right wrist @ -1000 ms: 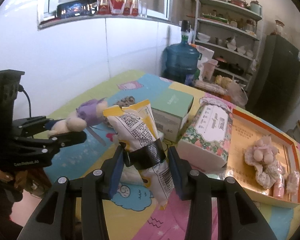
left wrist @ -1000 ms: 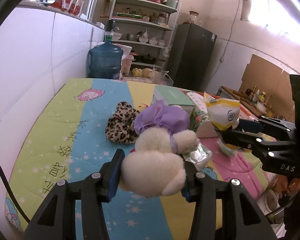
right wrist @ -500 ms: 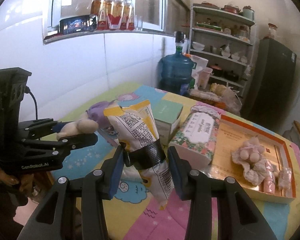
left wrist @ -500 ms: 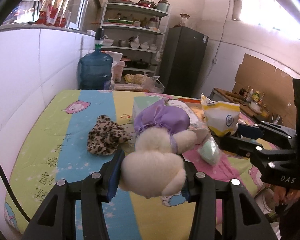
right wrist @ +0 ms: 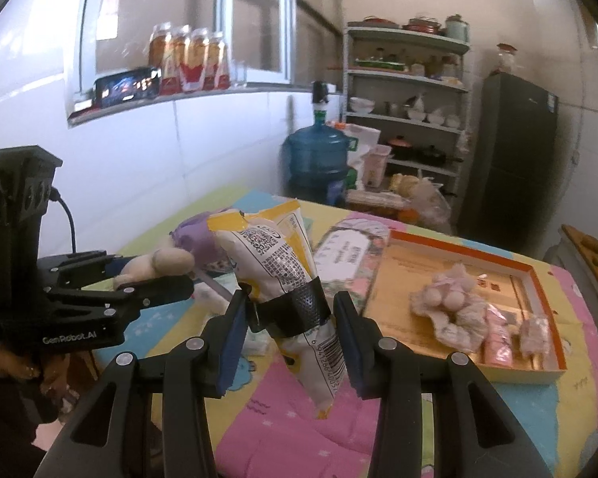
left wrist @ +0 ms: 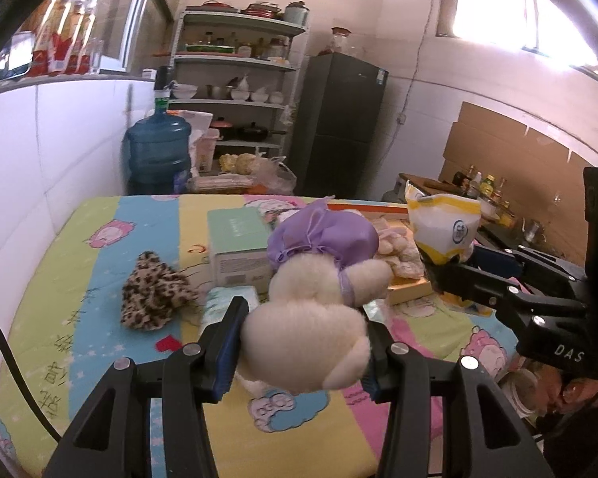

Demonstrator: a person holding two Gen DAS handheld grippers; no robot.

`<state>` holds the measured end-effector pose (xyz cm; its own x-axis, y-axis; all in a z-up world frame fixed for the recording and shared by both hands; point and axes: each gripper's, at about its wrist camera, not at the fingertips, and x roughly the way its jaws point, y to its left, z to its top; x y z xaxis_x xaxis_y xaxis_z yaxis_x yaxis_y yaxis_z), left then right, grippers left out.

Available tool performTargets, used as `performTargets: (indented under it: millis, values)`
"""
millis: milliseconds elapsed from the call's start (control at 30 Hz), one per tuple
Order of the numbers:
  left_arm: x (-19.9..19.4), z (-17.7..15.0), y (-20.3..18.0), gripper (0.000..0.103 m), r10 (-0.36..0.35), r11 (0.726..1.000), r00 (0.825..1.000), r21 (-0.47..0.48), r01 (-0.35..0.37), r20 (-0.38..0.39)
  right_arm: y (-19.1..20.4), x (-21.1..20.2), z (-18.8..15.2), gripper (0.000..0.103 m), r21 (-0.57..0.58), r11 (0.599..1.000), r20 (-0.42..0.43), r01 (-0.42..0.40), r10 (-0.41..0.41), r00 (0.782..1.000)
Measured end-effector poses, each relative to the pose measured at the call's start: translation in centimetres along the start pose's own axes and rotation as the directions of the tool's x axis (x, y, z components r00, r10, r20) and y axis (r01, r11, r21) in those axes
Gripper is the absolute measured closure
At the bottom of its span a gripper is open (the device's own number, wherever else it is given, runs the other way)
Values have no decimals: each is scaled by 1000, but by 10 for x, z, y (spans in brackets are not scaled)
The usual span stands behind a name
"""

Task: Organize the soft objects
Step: 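Carry the plush with the left gripper while the right gripper carries the packet over the box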

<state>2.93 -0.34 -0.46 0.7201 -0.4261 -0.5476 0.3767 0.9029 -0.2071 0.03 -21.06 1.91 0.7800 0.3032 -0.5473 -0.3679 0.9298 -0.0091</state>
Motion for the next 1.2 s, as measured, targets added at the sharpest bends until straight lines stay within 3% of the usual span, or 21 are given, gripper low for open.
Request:
performTargets:
  millis: [467,1200]
  values:
    - [28,14,-54,54,-85,996,996,29,85,-10,-53,-30,-15,58,85,992,26,94,-96,995]
    - [90,35,-130,54,-131,991,991,16,132,-36,-149,-54,-45,59,221,957,34,188,-200,979]
